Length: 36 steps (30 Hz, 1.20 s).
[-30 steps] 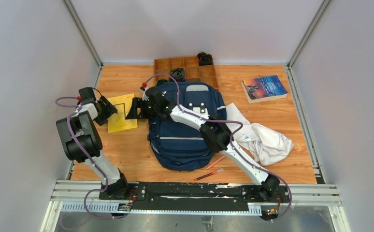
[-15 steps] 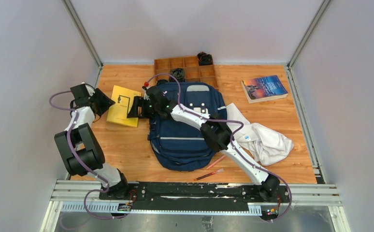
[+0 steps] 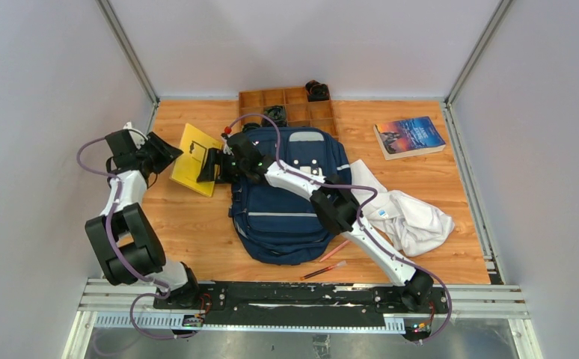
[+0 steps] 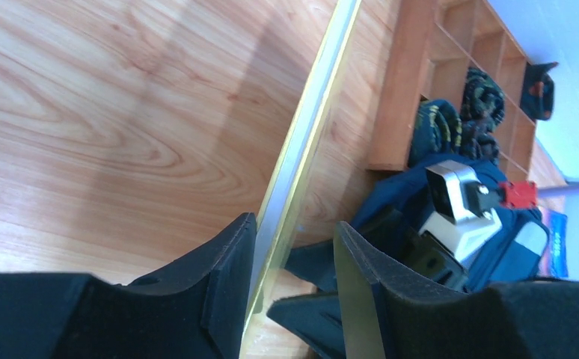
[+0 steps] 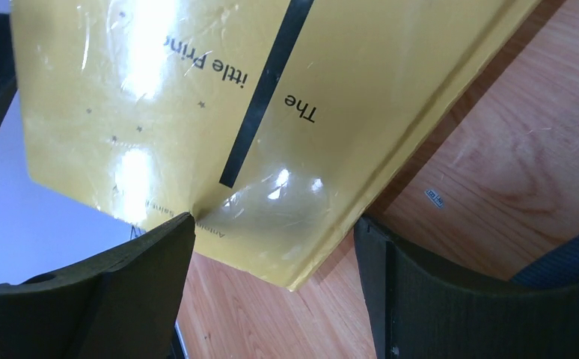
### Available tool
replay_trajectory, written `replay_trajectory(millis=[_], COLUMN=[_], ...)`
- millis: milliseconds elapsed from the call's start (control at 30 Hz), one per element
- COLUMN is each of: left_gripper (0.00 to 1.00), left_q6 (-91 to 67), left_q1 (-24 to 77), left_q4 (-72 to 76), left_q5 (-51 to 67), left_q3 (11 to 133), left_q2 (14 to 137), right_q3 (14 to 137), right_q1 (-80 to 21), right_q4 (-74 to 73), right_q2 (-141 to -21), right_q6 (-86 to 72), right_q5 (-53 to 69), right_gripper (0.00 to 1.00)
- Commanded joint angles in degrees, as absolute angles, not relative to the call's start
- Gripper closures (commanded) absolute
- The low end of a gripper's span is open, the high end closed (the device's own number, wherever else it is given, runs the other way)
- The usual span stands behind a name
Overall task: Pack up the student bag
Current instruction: Pick up the book from the center of the board.
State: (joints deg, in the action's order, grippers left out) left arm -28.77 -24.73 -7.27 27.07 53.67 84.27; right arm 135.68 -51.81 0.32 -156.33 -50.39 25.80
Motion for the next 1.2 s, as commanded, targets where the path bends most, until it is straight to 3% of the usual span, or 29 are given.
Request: replay_trajectory(millis=[0, 733, 800, 1000, 1167], left_gripper=[0.53, 0.53, 0.60, 0.98, 1.00], left_q6=[-31.08, -35.02, -32.95, -26.99, -26.07], left_q1=[-22.06, -18.40, -18.22, -16.13, -14.96], left_q4=[-19.62, -12.71, -15.78, -24.40, -25.20], left_q5=[39.48, 44.26, 41.52, 32.52, 29.14], left_q3=[48.80, 40.90, 41.89, 47.18, 49.69], left_q2=[82.56, 79.87, 79.45, 76.54, 71.47], right_q3=[134.20, 119.94, 120.05, 120.14, 120.15], right_q1=[-52.17, -49.40, -49.31, -49.31, -49.31], right_q4=[-0.45, 12.75, 12.91, 12.75, 13.00], right_q2=[-158.44, -149.65, -149.68, -150.09, -150.03], right_q6=[-52.32, -56.10, -56.33, -56.54, -57.04], right_q5=[28.08, 35.03, 35.23, 35.54, 37.36], right_gripper=[0.18, 0.13, 0.13, 0.14, 0.15])
